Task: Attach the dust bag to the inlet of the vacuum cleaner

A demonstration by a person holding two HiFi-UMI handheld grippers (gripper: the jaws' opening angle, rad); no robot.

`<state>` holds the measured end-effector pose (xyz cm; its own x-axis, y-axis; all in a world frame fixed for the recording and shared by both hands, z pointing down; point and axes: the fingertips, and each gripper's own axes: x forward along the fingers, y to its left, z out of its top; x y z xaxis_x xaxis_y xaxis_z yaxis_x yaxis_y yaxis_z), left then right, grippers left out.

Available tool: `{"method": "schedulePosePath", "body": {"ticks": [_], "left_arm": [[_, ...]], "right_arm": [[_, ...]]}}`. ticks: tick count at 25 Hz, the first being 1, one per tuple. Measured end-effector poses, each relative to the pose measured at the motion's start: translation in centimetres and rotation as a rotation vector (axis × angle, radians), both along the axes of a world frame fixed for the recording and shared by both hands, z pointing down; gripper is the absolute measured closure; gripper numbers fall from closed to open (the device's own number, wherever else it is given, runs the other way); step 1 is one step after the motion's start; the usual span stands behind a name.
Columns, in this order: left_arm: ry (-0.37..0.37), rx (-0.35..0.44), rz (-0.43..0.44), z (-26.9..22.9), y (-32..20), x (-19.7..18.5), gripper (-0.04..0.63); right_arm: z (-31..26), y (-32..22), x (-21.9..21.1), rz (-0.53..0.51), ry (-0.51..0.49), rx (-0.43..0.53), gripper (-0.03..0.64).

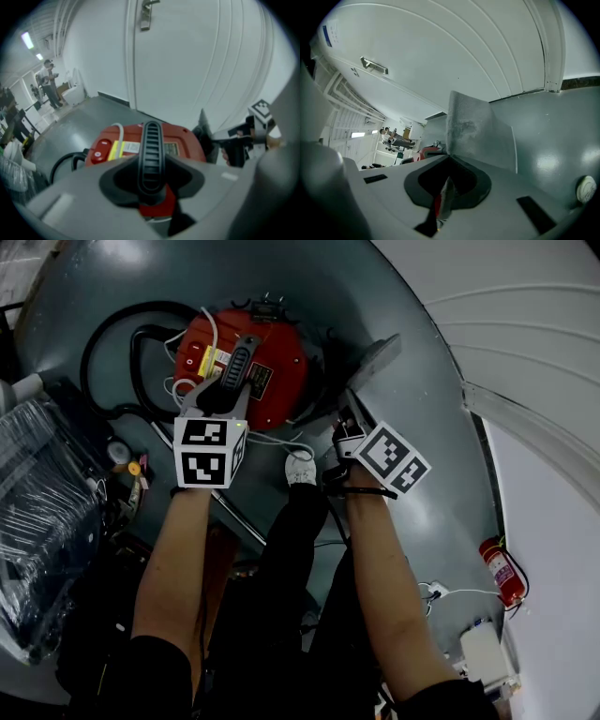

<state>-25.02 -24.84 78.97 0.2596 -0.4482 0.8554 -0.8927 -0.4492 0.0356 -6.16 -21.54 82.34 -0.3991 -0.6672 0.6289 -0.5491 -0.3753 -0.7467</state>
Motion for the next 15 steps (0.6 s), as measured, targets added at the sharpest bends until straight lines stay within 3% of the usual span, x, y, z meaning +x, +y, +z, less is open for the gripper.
{"method": "schedulePosePath", "body": {"ticks": [15], "left_arm": [[-0.020, -0.003, 0.003, 0.3, -0.1, -0.1, 0.453]], "right_arm": [[0.9, -1.7, -1.4, -0.084, 0.005, -0.009, 0.614]]}}
